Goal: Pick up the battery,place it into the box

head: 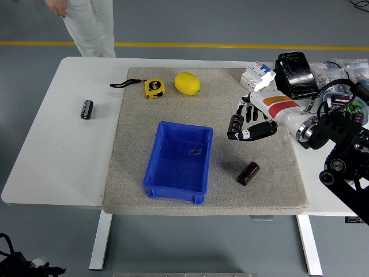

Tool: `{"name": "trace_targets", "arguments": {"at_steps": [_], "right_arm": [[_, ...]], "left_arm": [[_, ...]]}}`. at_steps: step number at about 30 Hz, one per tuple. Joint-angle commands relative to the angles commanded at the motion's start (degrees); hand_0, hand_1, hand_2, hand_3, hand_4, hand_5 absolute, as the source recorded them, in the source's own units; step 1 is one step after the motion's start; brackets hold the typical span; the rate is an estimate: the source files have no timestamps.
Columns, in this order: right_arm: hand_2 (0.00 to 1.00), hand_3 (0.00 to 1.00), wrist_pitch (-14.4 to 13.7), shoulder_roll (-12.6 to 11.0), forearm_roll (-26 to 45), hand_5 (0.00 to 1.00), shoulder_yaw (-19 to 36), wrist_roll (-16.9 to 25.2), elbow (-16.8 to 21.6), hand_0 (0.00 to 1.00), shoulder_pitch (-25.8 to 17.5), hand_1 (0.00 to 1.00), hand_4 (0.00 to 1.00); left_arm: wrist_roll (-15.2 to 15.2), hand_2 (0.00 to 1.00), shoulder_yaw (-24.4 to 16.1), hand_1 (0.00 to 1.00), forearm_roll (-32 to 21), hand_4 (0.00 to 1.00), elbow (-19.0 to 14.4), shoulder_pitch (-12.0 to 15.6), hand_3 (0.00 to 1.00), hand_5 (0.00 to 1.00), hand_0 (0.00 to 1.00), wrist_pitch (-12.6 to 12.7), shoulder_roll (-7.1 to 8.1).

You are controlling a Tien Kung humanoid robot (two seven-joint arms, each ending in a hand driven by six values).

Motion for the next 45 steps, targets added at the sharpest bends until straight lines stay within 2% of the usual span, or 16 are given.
{"name": "trace_targets", "arguments": {"at_steps": [13,14,15,19,20,25,26,31,32,37,38,43,45], "right_arm": [[0.370,0.428,-0.12,7.56,3.98,0.436,-11.93,1.44,-2.82,0.237,10.97,0.334,0.998],[0.414,0.458,-0.07,8.00,3.91,0.436,-12.54,1.64,-3.06,0.287,11.44,0.386,0.998],[0.414,0.458,-0.01,8.25,3.85,0.436,-12.83,1.75,-3.20,0.287,11.67,0.386,0.998],[0.414,0.458,2.18,9.41,3.17,0.436,-13.44,1.66,-3.96,0.287,12.24,0.386,0.998],[0.662,0.746,3.18,9.59,2.64,0.467,-13.48,1.71,-4.25,0.544,12.35,0.582,0.998],[0.662,0.746,5.65,9.80,2.90,0.467,-13.60,1.09,-5.57,0.544,12.46,0.582,0.998],[0.856,0.942,5.82,9.82,3.17,0.616,-13.67,0.93,-5.85,0.692,12.45,0.701,0.998],[0.856,0.942,7.11,9.82,3.05,0.616,-13.34,0.51,-7.15,0.692,12.02,0.701,0.998],[0.905,0.988,7.24,9.76,2.99,0.666,-13.10,0.49,-7.23,0.731,11.88,0.730,0.998],[0.905,0.988,8.33,8.18,2.38,0.666,-10.17,-0.27,-6.42,0.731,10.22,0.730,0.998],[0.874,0.955,8.75,7.70,1.89,0.663,-9.09,-0.80,-6.22,0.717,9.67,0.720,0.998],[0.874,0.955,9.78,5.95,-6.55,0.663,-1.37,-3.06,-4.70,0.717,5.71,0.720,0.998],[0.859,0.926,10.08,5.17,-6.85,0.661,1.01,-3.51,-3.99,0.744,4.25,0.726,0.998]], "left_arm": [[0.35,0.602,-1.49,0.512,1.66,0.591,-0.13,-0.49,0.603,0.648,0.551,-0.25,0.27],[0.39,0.600,-1.49,0.514,1.68,0.591,-0.16,-0.54,0.602,0.647,0.552,-0.26,0.29],[0.41,0.600,-1.44,0.514,1.67,0.591,-0.17,-0.57,0.602,0.647,0.552,-0.28,0.31],[0.50,0.600,-1.40,0.514,1.57,0.591,-0.24,-0.72,0.602,0.647,0.552,-0.26,0.41],[0.55,0.595,-1.53,0.511,1.62,0.590,-0.25,-0.75,0.602,0.647,0.552,-0.21,0.41],[0.59,0.595,-1.80,0.511,1.74,0.590,-0.25,-0.75,0.602,0.647,0.552,-0.12,0.47],[0.61,0.589,-1.83,0.508,1.75,0.592,-0.26,-0.75,0.601,0.648,0.551,-0.10,0.46],[0.75,0.589,-1.13,0.508,1.27,0.592,-0.33,-0.75,0.601,0.648,0.551,-0.20,0.50],[0.76,0.589,-1.06,0.508,1.23,0.591,-0.33,-0.74,0.601,0.647,0.551,-0.19,0.49],[0.65,0.589,-1.02,0.508,0.72,0.591,-0.22,-0.53,0.601,0.647,0.551,0.25,0.34],[0.59,0.588,-1.16,0.508,0.69,0.590,-0.17,-0.43,0.601,0.646,0.551,0.34,0.37],[0.50,0.588,-1.66,0.508,1.11,0.590,-0.05,-0.12,0.601,0.646,0.551,0.40,0.31],[0.52,0.584,-1.74,0.507,1.28,0.590,-0.04,-0.09,0.601,0.646,0.550,0.36,0.28]]}}
